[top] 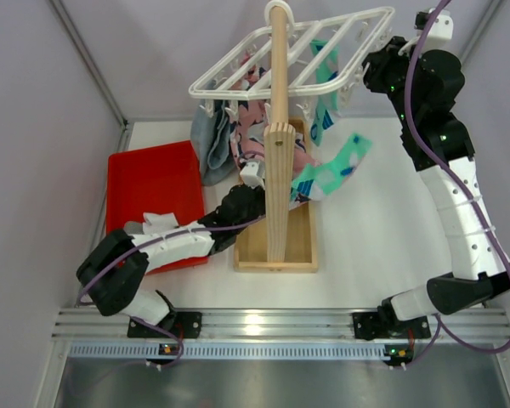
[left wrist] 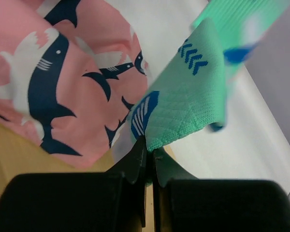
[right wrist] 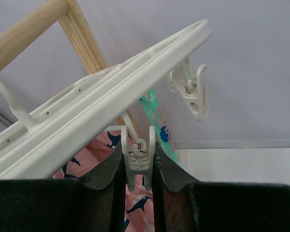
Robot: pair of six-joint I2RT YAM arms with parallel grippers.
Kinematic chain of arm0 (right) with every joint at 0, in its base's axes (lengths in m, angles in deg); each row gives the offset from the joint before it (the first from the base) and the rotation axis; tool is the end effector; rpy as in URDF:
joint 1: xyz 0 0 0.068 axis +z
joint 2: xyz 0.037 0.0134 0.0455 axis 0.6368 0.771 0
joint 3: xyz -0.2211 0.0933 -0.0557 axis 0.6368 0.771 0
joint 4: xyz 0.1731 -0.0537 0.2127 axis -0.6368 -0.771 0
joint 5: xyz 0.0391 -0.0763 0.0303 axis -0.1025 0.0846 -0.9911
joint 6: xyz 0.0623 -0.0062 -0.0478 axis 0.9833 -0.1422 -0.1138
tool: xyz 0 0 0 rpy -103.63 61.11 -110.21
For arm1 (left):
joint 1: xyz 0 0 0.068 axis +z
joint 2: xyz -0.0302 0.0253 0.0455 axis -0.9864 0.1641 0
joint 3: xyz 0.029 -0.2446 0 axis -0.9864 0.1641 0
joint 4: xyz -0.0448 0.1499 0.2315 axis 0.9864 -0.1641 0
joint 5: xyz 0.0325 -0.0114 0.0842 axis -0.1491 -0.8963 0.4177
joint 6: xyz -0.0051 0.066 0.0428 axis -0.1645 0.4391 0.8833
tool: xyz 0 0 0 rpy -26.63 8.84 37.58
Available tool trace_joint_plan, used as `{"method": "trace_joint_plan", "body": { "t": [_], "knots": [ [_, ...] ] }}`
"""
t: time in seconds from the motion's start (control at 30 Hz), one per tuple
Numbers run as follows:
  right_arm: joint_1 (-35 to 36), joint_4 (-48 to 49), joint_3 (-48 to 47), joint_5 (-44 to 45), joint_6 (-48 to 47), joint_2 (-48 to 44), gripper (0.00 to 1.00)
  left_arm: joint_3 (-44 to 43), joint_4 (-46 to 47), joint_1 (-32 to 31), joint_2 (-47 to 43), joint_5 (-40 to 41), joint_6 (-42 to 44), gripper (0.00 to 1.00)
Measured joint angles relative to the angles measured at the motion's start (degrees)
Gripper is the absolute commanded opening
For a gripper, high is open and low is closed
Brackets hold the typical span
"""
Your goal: Remove the socks clipped to the hanger
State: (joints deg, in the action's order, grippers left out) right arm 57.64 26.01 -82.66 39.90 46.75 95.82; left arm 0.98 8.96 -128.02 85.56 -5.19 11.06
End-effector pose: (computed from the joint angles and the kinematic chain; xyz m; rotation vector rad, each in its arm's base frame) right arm 0.3262 0.0956 0.5296 0.0797 1.4883 0.3480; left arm 0.2635 -0.2726 0.1931 0.1292 1.8645 -0.8649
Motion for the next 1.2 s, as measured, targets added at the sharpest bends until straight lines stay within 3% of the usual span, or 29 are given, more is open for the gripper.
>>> {"method": "trace_joint_plan", "body": {
  "t": [0.13,0.2,0.33,0.4,0.53,0.57,0.77,1.2],
  "knots": [
    [0.0,-0.13,0.0,0.0,0.0,0.0,0.0,4.76,-2.8,0.92,-8.24,0.46,-0.07,0.0],
    [0.0,-0.26,0.0,-0.02,0.0,-0.02,0.12,5.79,-6.84,0.87,-15.19,2.21,-0.07,0.0],
    [0.0,-0.31,0.59,0.09,0.17,-0.33,0.17,4.07,-18.1,1.05,-28.61,11.69,-0.11,0.0],
    [0.0,0.0,3.06,0.02,0.7,-1.57,0.24,0.61,-26.82,2.1,-33.73,18.34,-0.5,0.0],
    [0.0,-0.04,8.7,-0.04,2.21,-4.76,0.54,-2.73,-41.4,6.03,-43.15,30.67,-1.77,0.0],
    [0.0,-0.26,10.23,-0.04,2.49,-5.68,0.69,-2.73,-44.46,7.13,-45.59,33.75,-2.01,0.0],
    [0.0,-0.2,16.55,-0.31,3.63,-9.62,0.99,-2.82,-59.01,9.16,-54.21,47.12,-4.79,0.0],
    [0.0,1.36,33.86,1.68,4.17,-22.03,0.99,-5.07,-66.55,9.16,-57.72,57.66,-3.98,0.0]
  ]
}}
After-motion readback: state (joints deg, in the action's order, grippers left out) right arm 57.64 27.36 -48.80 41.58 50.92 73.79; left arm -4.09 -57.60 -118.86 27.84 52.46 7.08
